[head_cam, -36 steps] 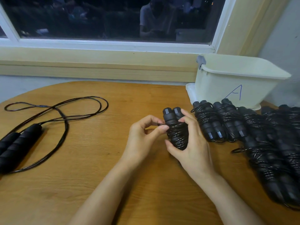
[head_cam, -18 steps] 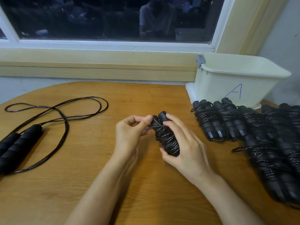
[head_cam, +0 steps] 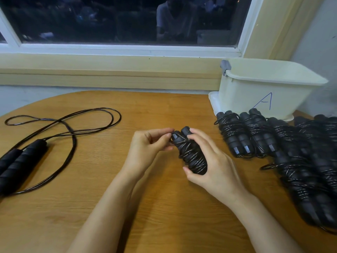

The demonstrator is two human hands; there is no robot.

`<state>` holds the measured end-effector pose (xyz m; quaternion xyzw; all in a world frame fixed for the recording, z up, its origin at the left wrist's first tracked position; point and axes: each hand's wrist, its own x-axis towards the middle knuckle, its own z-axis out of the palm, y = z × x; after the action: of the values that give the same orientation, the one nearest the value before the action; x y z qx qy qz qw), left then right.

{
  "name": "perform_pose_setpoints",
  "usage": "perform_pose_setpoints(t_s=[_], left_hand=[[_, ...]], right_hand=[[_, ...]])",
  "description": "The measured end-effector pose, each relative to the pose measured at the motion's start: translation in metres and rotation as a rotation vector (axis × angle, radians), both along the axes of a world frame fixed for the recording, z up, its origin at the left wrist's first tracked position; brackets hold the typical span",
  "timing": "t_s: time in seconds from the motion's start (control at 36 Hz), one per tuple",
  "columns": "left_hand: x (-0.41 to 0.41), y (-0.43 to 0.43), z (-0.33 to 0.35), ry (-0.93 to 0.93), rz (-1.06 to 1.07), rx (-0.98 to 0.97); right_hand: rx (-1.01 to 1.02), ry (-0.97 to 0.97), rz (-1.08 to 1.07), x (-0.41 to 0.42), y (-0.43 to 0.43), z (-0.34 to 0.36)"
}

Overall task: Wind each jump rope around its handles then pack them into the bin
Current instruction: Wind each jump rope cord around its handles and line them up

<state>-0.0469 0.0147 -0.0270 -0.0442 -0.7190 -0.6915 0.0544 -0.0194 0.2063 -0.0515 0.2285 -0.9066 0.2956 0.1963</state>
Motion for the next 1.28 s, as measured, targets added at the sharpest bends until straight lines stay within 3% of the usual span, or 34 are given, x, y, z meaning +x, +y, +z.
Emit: perform_pose_setpoints(t_s=[0.11,0.64,0.75,0.89,0.97,1.08,1.28], left_hand=[[0.001,0.001,0.001,0.010,-0.050,-0.089],[-0.001,-0.021,0.010,-0.307,-0.303,0.293],[-0.001,-0.019,0.008,-0.313,-0.312,0.330],[-0.002,-0.007,0.000,0.032,-0.055,0.039],[0.000,-0.001,-0.001,0.153,-0.010,-0.179],[0.002,0.003,0.001,0.198,-0.039,-0.136],[0.000,-0.002,-0.004,0.248,0.003,-0.297]], right_hand=[[0.036,0.011,0.032,-0.002,0.005,0.001],[-0.026,0.041,0.272,0.001,0.006,0.006],[-0.044,0.060,0.233,0.001,0.006,0.002],[0.023,0.080,0.041,-0.001,-0.001,0.000],[0.089,0.114,-0.014,-0.001,-0.003,0.000],[0.134,0.125,-0.035,0.000,-0.003,0.002],[0.173,0.117,-0.020,0.003,-0.004,0.005]])
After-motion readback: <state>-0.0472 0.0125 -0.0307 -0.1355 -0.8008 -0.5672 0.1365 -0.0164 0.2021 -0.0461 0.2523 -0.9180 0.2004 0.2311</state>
